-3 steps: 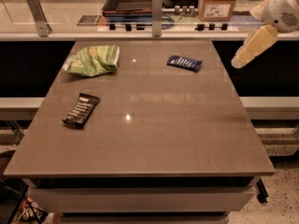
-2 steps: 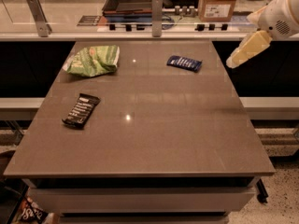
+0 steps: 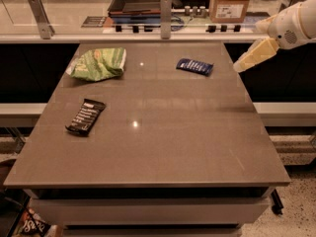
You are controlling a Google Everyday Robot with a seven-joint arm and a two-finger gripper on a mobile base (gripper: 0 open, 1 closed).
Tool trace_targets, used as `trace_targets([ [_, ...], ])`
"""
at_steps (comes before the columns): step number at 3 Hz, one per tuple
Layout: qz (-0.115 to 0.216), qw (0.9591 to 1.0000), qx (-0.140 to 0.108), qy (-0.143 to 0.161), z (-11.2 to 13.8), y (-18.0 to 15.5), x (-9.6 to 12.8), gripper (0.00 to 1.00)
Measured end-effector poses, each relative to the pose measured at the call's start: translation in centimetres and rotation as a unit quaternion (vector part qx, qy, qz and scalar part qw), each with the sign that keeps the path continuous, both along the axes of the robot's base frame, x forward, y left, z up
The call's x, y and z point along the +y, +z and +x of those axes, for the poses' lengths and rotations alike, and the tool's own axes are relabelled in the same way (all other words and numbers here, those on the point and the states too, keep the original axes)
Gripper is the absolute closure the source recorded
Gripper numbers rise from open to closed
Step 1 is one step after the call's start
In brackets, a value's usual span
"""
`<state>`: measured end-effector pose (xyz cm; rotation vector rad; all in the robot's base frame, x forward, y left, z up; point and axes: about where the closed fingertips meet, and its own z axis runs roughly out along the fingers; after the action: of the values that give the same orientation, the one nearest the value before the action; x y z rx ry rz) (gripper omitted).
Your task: Move rxbar blueberry near rxbar chocolate
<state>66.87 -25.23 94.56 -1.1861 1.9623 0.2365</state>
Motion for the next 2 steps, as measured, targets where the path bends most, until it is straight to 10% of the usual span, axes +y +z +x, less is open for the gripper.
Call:
trace_targets([
  [2, 0.014, 0.9998, 0.011, -0.004, 0.7, -1.2, 0.1, 0.00],
])
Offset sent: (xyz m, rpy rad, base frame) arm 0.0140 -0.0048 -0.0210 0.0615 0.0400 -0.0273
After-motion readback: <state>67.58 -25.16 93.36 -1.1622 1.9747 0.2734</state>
